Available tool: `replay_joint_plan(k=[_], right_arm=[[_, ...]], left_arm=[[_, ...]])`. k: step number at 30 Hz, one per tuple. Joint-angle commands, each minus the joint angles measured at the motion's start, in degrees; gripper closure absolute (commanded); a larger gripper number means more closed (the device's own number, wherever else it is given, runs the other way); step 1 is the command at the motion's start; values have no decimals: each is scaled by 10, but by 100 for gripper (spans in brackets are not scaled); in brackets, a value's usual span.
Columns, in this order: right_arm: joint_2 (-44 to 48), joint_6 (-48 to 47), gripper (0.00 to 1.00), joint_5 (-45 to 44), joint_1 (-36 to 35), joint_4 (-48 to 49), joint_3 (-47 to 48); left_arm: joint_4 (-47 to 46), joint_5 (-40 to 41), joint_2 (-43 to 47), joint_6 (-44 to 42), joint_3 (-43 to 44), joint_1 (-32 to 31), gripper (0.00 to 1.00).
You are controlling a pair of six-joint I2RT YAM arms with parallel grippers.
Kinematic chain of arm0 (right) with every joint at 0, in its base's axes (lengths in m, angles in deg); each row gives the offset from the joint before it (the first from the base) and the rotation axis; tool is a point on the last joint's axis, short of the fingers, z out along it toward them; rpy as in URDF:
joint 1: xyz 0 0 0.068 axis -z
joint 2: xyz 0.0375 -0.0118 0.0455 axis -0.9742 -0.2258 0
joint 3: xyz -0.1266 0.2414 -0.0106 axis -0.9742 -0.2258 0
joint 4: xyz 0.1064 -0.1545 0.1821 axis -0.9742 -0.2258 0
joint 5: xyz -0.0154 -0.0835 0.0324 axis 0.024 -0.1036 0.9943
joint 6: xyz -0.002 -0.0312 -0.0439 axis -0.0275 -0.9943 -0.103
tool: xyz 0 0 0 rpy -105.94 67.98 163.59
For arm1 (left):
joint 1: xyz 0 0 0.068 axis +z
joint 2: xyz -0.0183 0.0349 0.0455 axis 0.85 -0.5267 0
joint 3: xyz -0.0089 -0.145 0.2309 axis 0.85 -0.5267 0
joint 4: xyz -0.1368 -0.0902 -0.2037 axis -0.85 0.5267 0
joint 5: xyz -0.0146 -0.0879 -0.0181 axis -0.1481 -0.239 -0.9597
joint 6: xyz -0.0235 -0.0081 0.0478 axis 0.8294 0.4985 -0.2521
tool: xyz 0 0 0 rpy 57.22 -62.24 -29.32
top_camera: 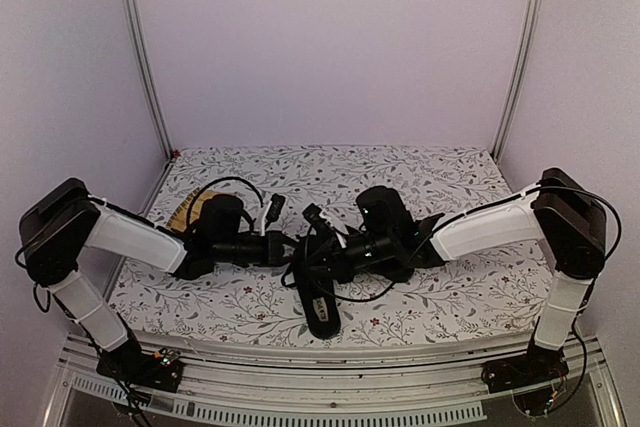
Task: Tie the shoes
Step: Place the shoelace in the shoe.
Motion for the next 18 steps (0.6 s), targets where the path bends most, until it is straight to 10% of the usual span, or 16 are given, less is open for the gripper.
replay_joint_plan(k=[1,18], right_arm=[[-42,27,98,-11,-13,-3,41],[-113,74,98,-241,-31,-22,102]], left_arm=[[-1,13,27,18,16,-4,100],[23,6,39,40,13,-4,100]])
